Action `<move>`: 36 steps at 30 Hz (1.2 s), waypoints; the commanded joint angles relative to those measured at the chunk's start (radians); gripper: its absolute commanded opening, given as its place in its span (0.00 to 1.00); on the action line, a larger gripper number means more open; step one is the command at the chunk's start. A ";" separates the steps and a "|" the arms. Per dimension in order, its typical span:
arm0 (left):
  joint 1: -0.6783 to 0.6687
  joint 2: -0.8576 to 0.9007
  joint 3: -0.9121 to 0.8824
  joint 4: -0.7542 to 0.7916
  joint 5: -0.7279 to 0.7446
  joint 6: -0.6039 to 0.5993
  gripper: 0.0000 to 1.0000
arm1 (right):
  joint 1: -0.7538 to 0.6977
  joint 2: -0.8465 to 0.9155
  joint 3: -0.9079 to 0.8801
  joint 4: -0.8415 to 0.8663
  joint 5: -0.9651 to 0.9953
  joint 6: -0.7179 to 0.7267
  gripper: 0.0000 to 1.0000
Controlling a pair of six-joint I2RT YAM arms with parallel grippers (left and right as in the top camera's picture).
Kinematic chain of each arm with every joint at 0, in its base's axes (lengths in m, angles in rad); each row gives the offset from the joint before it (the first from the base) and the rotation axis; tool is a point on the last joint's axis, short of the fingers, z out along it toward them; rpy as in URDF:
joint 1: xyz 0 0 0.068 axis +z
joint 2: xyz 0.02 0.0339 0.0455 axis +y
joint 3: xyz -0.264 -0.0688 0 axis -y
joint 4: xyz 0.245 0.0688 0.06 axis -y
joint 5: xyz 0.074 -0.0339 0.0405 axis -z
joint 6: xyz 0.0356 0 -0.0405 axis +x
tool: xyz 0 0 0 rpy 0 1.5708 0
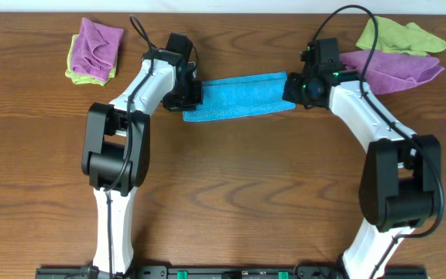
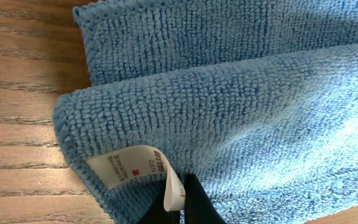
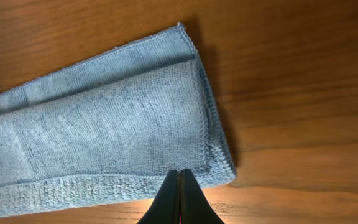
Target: Fold the cloth
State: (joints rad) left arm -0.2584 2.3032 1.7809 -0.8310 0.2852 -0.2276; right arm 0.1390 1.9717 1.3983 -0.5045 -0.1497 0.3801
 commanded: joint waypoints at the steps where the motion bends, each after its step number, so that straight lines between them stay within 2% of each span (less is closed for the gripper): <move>1: -0.003 0.032 -0.030 -0.017 -0.034 0.022 0.06 | -0.097 -0.029 0.002 0.028 -0.092 -0.027 0.01; 2: -0.003 0.032 -0.030 -0.017 -0.034 0.022 0.06 | -0.129 -0.027 0.002 0.042 -0.162 -0.028 0.06; 3: -0.003 0.032 -0.030 -0.016 -0.034 0.022 0.06 | -0.174 -0.022 0.002 0.060 -0.266 -0.030 0.27; 4: -0.003 0.032 -0.030 -0.016 -0.034 0.022 0.06 | -0.215 -0.014 0.002 0.069 -0.364 -0.035 0.56; 6: -0.003 0.032 -0.030 -0.017 -0.034 0.022 0.06 | -0.271 0.001 0.002 0.072 -0.528 -0.077 0.80; 10: -0.004 0.032 -0.030 -0.006 -0.024 0.022 0.06 | -0.293 0.032 0.002 0.013 -0.611 -0.179 0.99; 15: -0.004 0.032 -0.030 -0.003 -0.022 0.022 0.06 | -0.263 0.098 0.002 0.067 -0.687 -0.187 0.99; 24: -0.004 0.032 -0.030 -0.002 -0.022 0.022 0.06 | -0.238 0.184 0.002 0.219 -0.692 -0.078 0.99; 36: -0.004 0.032 -0.030 0.001 -0.014 0.022 0.06 | -0.158 0.277 0.002 0.224 -0.689 -0.032 0.92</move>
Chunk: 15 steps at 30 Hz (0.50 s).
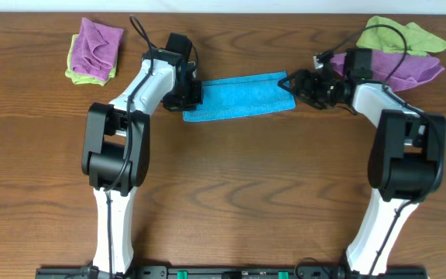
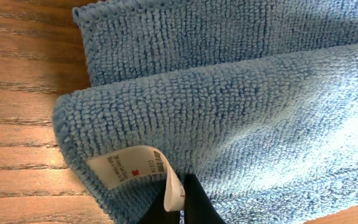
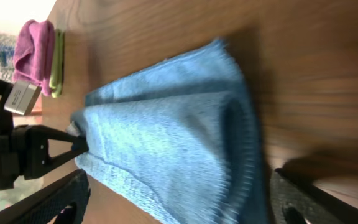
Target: Fold the cloth
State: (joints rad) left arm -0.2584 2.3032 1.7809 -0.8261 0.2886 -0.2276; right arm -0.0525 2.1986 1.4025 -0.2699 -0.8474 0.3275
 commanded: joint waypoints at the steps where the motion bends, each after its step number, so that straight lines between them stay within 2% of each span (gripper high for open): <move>1: -0.004 0.032 -0.030 -0.003 -0.007 0.023 0.06 | 0.042 0.055 -0.002 -0.009 0.009 0.021 0.91; 4: -0.004 0.032 -0.030 -0.004 0.000 0.023 0.06 | 0.057 0.061 -0.002 0.003 0.009 0.033 0.82; 5: -0.004 0.032 -0.030 -0.004 0.000 0.023 0.06 | 0.060 0.061 -0.002 0.014 0.009 0.039 0.74; 6: -0.004 0.032 -0.030 -0.005 0.000 0.023 0.06 | 0.060 0.061 -0.002 0.026 0.009 0.051 0.64; 9: -0.004 0.030 -0.029 -0.010 0.000 0.028 0.06 | 0.058 0.060 -0.002 0.063 0.008 0.094 0.25; 11: -0.003 0.016 -0.029 -0.019 0.000 0.051 0.05 | 0.053 0.056 0.002 0.076 0.008 0.117 0.05; 12: -0.003 -0.001 -0.028 -0.024 0.000 0.058 0.06 | 0.051 0.052 0.008 0.074 0.008 0.126 0.01; 15: 0.003 -0.071 -0.020 -0.039 0.000 0.067 0.05 | 0.045 0.032 0.023 0.050 0.009 0.124 0.01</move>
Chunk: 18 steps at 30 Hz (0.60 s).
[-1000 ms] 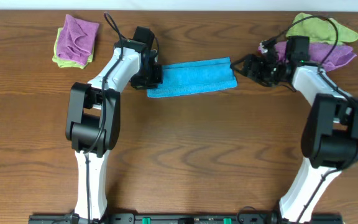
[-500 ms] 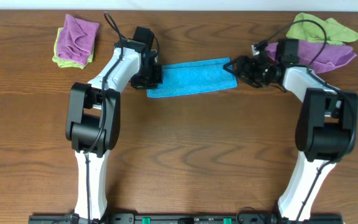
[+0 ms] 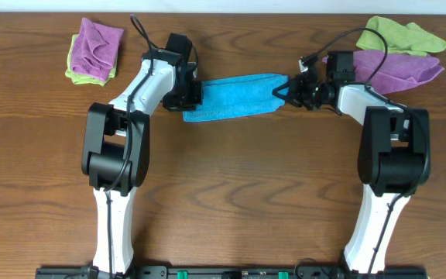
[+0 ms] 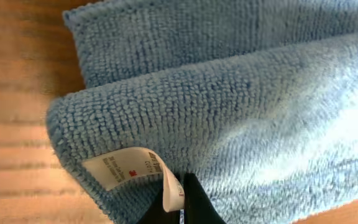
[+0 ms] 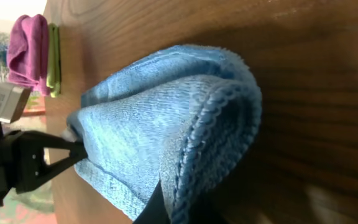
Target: Fold the cloth
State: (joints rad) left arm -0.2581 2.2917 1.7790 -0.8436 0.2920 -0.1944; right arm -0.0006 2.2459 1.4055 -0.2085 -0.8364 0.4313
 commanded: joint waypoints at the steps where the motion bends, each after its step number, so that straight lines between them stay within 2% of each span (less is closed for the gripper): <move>1: 0.005 -0.087 -0.017 -0.025 -0.003 0.034 0.06 | -0.009 -0.024 0.026 -0.023 -0.002 0.020 0.01; 6: 0.036 -0.292 -0.015 -0.050 -0.004 0.008 0.06 | -0.023 -0.095 0.074 -0.183 0.108 -0.019 0.01; 9: 0.060 -0.423 -0.015 -0.079 -0.003 -0.020 0.06 | -0.026 -0.155 0.113 -0.359 0.286 -0.071 0.01; 14: 0.102 -0.628 -0.016 -0.171 -0.004 -0.023 0.06 | -0.019 -0.262 0.213 -0.685 0.721 -0.091 0.01; 18: 0.115 -0.721 -0.016 -0.222 -0.005 -0.023 0.06 | 0.017 -0.306 0.250 -0.750 0.850 -0.119 0.02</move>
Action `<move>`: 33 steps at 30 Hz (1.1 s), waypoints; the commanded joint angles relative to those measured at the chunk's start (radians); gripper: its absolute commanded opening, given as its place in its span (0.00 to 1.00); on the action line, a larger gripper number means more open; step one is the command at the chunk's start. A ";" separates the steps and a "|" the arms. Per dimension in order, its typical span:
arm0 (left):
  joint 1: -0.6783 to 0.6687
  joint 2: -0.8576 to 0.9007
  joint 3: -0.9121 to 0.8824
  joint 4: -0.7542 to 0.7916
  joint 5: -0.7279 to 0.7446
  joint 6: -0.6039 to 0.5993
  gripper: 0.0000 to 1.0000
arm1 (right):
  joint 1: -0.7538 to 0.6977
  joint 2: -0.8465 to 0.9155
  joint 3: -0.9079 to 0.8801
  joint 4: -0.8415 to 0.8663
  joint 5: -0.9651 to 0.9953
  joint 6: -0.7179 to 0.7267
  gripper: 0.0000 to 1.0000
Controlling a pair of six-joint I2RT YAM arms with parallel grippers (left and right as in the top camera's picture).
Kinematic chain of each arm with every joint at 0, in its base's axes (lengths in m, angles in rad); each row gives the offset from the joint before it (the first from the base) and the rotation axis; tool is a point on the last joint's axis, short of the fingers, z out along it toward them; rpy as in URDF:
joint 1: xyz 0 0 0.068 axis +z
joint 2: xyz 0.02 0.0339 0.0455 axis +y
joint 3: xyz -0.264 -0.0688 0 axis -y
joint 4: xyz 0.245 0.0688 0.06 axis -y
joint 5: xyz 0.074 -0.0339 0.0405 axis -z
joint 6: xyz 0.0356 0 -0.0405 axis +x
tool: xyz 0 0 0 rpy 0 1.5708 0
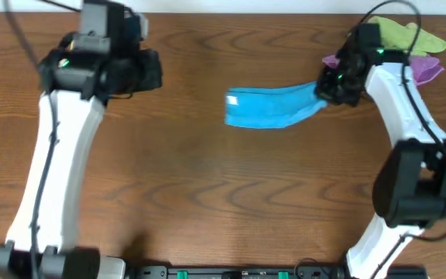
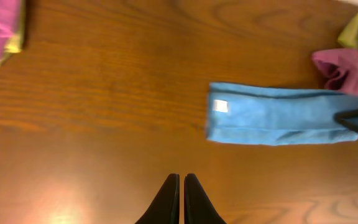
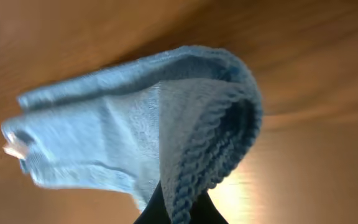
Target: Fold the cloth
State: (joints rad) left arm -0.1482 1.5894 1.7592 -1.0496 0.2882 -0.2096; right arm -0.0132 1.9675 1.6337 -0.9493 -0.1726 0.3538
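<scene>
The blue cloth [image 1: 273, 107] lies as a long folded strip on the table's far middle, its white tag [image 1: 233, 101] at the left end. My right gripper [image 1: 327, 89] is shut on the cloth's right end, whose folded edge [image 3: 219, 143] curls up between the fingers and is lifted a little. My left gripper [image 2: 181, 185] is shut on nothing, high above the table and well to the left of the cloth [image 2: 278, 115]. The strip's left end rests free on the wood.
A purple cloth [image 1: 424, 66] and a green cloth [image 1: 409, 35] lie at the far right behind my right arm. A folded purple-and-green stack sits at the far left. The table is brown wood.
My left gripper has let go of the cloth's left end and now stands high up and off to the left. The cloth has shifted right, still held at its right end by my right gripper.
Both grippers were shut at the two ends of the folded strip. Then my right gripper was open, low beside the right end, and later shut on that end. Now the left end is free, my left arm is raised and the cloth has moved right.
</scene>
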 commanded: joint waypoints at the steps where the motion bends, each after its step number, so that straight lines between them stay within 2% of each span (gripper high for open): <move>1: 0.005 -0.041 0.004 -0.027 0.000 -0.007 0.06 | 0.051 -0.030 0.022 -0.009 0.201 -0.052 0.01; 13: 0.005 -0.077 0.004 -0.080 -0.003 0.000 0.06 | 0.299 0.108 0.020 0.044 0.248 -0.090 0.01; 24: 0.005 -0.077 0.004 -0.098 -0.010 0.008 0.08 | 0.380 0.159 0.020 0.065 0.223 -0.089 0.02; 25: 0.005 -0.077 0.004 -0.098 -0.014 0.008 0.09 | 0.384 0.159 0.020 0.066 0.211 -0.089 0.12; 26: 0.005 -0.077 0.004 -0.098 -0.027 0.008 0.12 | 0.390 0.159 0.021 0.066 0.186 -0.090 0.42; 27: 0.005 -0.077 0.003 -0.098 -0.047 0.008 0.16 | 0.394 0.158 0.021 0.066 0.164 -0.090 0.60; 28: 0.005 -0.075 0.003 -0.098 -0.069 0.008 0.24 | 0.398 0.157 0.022 0.061 0.131 -0.090 0.73; 29: 0.005 -0.073 0.003 -0.098 -0.085 0.008 0.29 | 0.398 0.152 0.024 0.051 0.092 -0.090 0.82; 30: 0.006 -0.072 0.003 -0.096 -0.090 0.008 0.31 | 0.398 0.151 0.027 0.047 0.063 -0.090 0.85; 33: 0.011 -0.071 -0.018 -0.064 -0.089 0.007 0.41 | 0.390 0.128 0.067 0.015 -0.040 -0.096 0.87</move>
State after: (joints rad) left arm -0.1455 1.5238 1.7576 -1.1316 0.2306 -0.2054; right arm 0.3775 2.1178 1.6539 -0.9207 -0.0887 0.2691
